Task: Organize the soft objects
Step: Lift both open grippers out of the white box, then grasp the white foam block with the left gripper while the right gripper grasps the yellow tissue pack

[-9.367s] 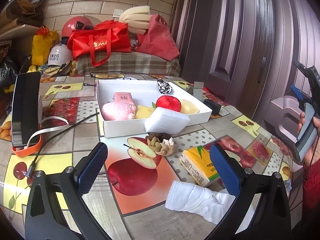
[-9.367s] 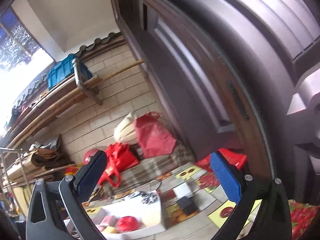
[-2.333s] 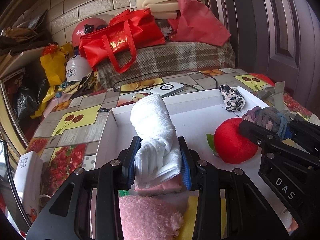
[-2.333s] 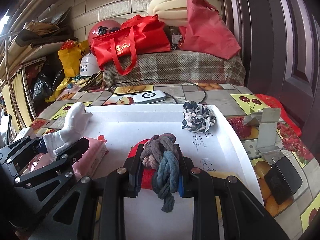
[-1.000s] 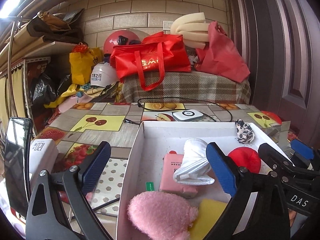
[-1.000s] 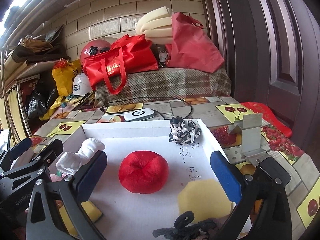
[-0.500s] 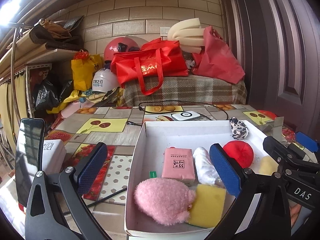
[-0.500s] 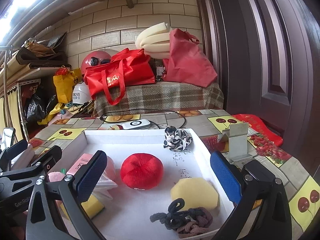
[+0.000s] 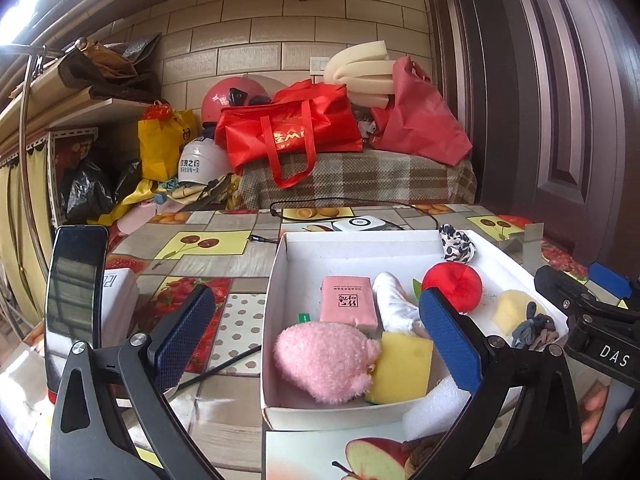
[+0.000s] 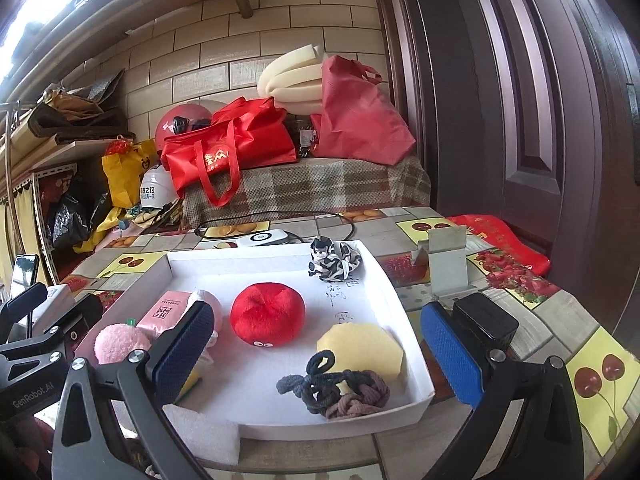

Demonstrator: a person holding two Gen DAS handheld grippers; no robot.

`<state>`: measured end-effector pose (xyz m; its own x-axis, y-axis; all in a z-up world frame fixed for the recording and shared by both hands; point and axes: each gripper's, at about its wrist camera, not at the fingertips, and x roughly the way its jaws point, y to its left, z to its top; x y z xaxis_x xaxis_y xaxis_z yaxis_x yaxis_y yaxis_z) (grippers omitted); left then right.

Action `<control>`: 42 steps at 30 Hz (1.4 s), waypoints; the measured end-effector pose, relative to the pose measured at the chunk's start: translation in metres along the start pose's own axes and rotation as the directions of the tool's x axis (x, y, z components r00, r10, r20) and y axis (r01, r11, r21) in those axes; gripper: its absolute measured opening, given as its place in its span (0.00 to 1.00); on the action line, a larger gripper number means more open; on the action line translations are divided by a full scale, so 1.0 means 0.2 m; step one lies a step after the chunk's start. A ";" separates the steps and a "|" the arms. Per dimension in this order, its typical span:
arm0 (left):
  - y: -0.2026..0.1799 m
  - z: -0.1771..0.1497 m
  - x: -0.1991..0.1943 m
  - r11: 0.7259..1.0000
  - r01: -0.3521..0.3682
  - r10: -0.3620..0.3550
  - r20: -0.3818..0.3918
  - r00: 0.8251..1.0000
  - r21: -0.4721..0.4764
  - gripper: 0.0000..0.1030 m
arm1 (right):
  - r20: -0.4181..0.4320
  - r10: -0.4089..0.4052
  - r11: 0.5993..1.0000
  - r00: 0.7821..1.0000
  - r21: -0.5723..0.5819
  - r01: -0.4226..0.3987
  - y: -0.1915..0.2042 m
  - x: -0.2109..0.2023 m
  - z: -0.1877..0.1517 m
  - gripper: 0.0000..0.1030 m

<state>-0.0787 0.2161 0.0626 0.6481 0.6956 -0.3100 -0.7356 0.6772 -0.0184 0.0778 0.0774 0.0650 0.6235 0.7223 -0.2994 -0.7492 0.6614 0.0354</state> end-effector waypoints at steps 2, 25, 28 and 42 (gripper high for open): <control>0.00 -0.01 -0.02 1.000 0.006 -0.006 -0.003 1.000 0.006 1.00 | 0.004 0.000 1.000 1.000 0.000 0.000 -0.01 -0.02 0.00 1.00; -0.12 -0.18 -0.38 0.972 0.170 -0.151 -0.123 0.981 0.162 1.00 | -0.009 -0.045 0.999 0.999 0.009 0.045 -0.06 -0.20 -0.07 1.00; -0.13 -0.19 -0.42 0.969 0.177 -0.159 -0.112 0.981 0.171 1.00 | -0.006 -0.045 0.999 0.999 -0.006 0.045 -0.04 -0.21 -0.08 1.00; -0.13 -0.28 -0.59 0.920 0.331 -0.276 -0.252 0.927 0.208 1.00 | -0.073 -0.035 0.997 0.997 -0.068 0.030 0.01 -0.26 -0.12 1.00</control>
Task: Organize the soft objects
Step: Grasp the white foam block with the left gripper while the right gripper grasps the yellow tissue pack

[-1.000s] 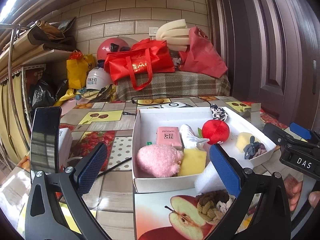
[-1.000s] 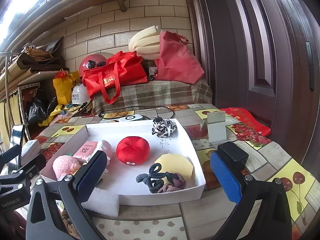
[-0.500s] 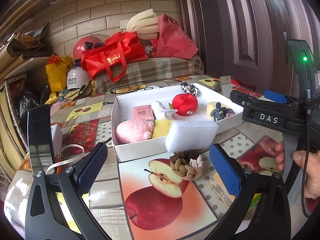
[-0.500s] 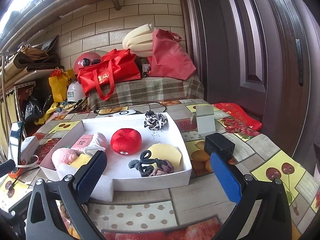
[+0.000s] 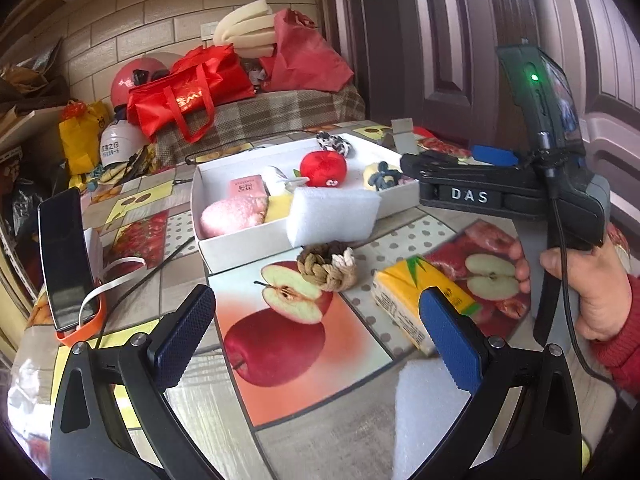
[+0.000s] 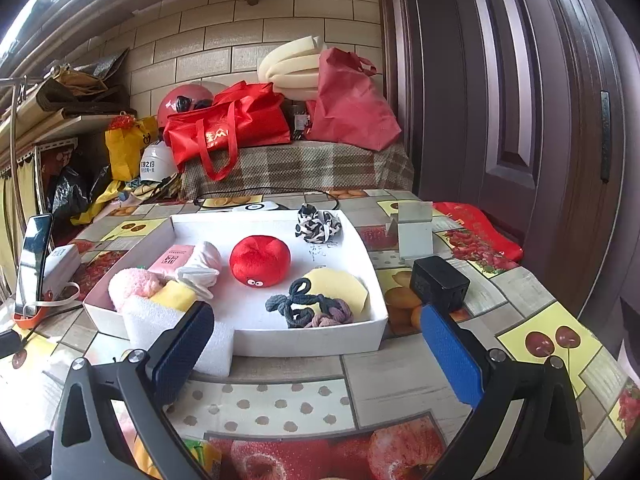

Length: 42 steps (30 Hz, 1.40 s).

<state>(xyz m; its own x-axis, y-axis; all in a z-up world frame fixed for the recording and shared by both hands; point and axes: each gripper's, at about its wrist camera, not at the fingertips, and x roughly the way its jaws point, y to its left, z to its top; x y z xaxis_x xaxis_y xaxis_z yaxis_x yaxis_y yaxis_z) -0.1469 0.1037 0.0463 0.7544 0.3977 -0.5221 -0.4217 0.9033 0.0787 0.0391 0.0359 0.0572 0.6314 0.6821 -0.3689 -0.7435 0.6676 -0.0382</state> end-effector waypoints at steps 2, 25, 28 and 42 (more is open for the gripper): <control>0.02 -0.01 -0.01 1.000 0.022 -0.022 -0.026 0.999 -0.013 1.00 | -0.005 0.008 1.000 1.000 -0.009 -0.008 0.01 -0.02 -0.01 1.00; -0.20 -0.13 -0.15 0.963 0.218 -0.191 -0.167 0.967 0.160 1.00 | -0.254 0.263 0.959 0.931 0.174 -0.224 -0.04 -0.06 -0.16 1.00; -0.27 -0.15 -0.11 0.955 0.209 -0.164 -0.212 0.963 0.210 0.99 | -0.273 0.291 0.955 0.917 0.144 -0.260 0.03 -0.08 -0.16 0.99; -0.22 -0.18 0.06 0.950 0.300 -0.242 -0.392 0.888 0.093 0.75 | -0.468 0.245 0.950 0.849 -0.058 -0.306 0.29 0.04 -0.25 0.50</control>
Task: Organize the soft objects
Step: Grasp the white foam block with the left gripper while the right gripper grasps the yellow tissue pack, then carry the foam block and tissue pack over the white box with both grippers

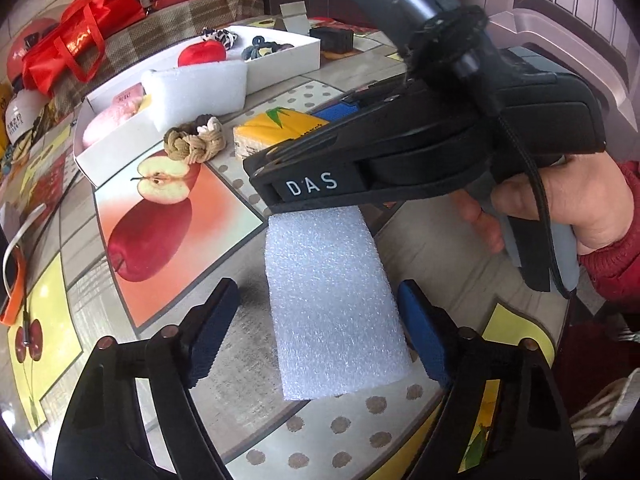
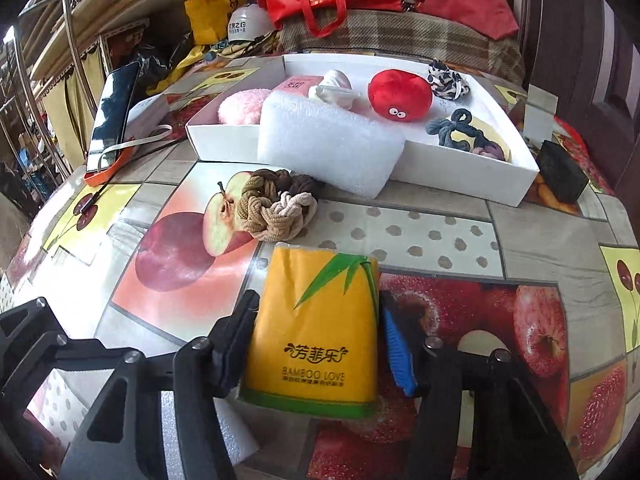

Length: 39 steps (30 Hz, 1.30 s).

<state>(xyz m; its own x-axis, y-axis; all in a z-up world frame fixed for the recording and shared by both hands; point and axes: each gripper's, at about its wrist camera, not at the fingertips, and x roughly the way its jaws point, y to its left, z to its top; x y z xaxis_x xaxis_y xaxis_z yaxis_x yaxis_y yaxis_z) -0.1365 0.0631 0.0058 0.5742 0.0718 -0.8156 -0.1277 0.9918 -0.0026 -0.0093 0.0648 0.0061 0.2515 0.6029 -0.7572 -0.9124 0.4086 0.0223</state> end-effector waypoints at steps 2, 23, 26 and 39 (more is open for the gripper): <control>0.00 0.00 -0.01 1.000 -0.005 0.005 0.019 1.000 0.003 0.54 | 0.001 0.007 1.000 1.000 -0.003 -0.007 0.00 0.00 0.00 0.49; 0.18 0.02 0.00 0.996 -0.057 0.058 0.021 0.998 -0.067 0.51 | 0.123 -0.028 1.000 0.992 -0.001 0.029 0.02 -0.13 -0.01 0.47; 0.23 0.02 0.00 0.992 -0.078 0.081 0.026 0.996 -0.102 0.51 | 0.138 -0.032 0.999 0.990 0.016 0.030 0.01 -0.14 -0.01 0.47; 0.46 0.16 -0.09 0.907 -0.267 0.365 0.292 0.884 -0.324 0.51 | 0.264 -0.155 0.988 0.952 0.024 0.155 -0.01 -0.21 0.01 0.47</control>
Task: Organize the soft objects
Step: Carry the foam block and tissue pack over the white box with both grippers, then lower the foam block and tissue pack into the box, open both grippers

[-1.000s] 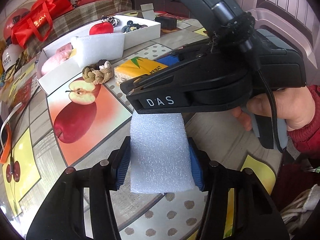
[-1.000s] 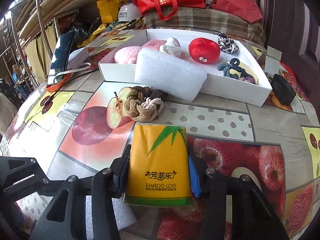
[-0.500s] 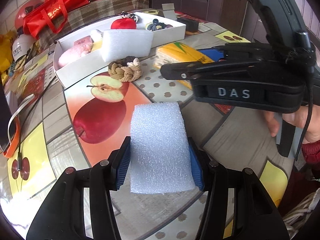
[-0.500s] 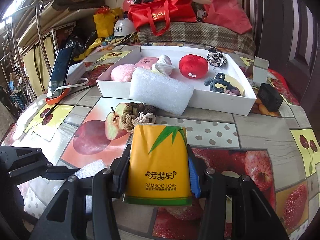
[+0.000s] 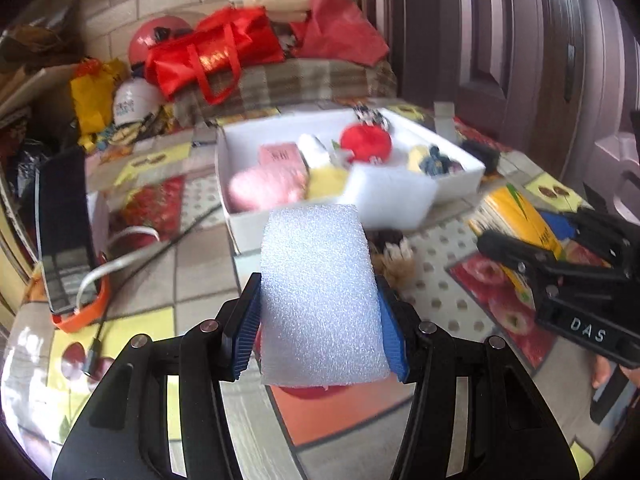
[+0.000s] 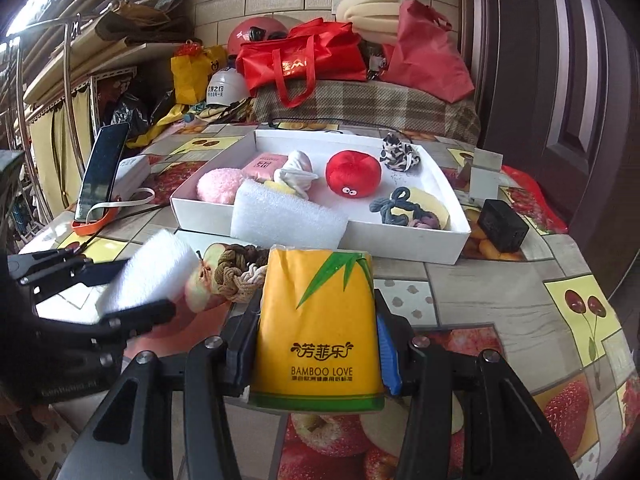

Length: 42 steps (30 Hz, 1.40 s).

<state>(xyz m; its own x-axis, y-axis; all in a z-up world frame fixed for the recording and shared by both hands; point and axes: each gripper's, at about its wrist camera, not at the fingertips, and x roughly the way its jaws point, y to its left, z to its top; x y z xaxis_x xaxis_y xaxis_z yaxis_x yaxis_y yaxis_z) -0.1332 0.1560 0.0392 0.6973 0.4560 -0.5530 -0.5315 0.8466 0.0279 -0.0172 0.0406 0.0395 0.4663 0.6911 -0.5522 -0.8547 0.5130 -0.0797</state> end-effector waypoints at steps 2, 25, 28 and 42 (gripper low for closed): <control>0.01 0.02 -0.04 0.999 -0.040 0.041 0.093 0.995 -0.014 0.51 | 0.014 -0.017 1.000 1.000 0.010 0.017 -0.02 0.00 0.00 0.48; 0.04 0.26 0.18 0.982 -0.147 0.174 0.273 0.946 -0.116 0.52 | 0.187 -0.167 0.977 0.968 0.165 0.137 -0.37 0.11 0.14 0.48; 0.05 0.28 0.22 0.979 -0.152 0.183 0.265 0.947 -0.133 0.52 | 0.191 -0.165 0.979 0.968 0.151 0.137 -0.35 0.14 0.16 0.48; 0.10 0.38 0.36 0.976 -0.162 0.195 0.256 0.947 -0.142 0.52 | 0.192 -0.150 0.983 0.970 0.134 0.126 -0.34 0.31 0.29 0.48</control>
<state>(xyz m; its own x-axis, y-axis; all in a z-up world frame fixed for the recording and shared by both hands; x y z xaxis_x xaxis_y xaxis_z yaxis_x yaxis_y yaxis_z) -0.0570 0.2260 0.0631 0.6799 0.6668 -0.3052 -0.7004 0.7137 -0.0011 0.0831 0.0790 0.0591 0.6245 0.6909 -0.3642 -0.7508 0.6595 -0.0365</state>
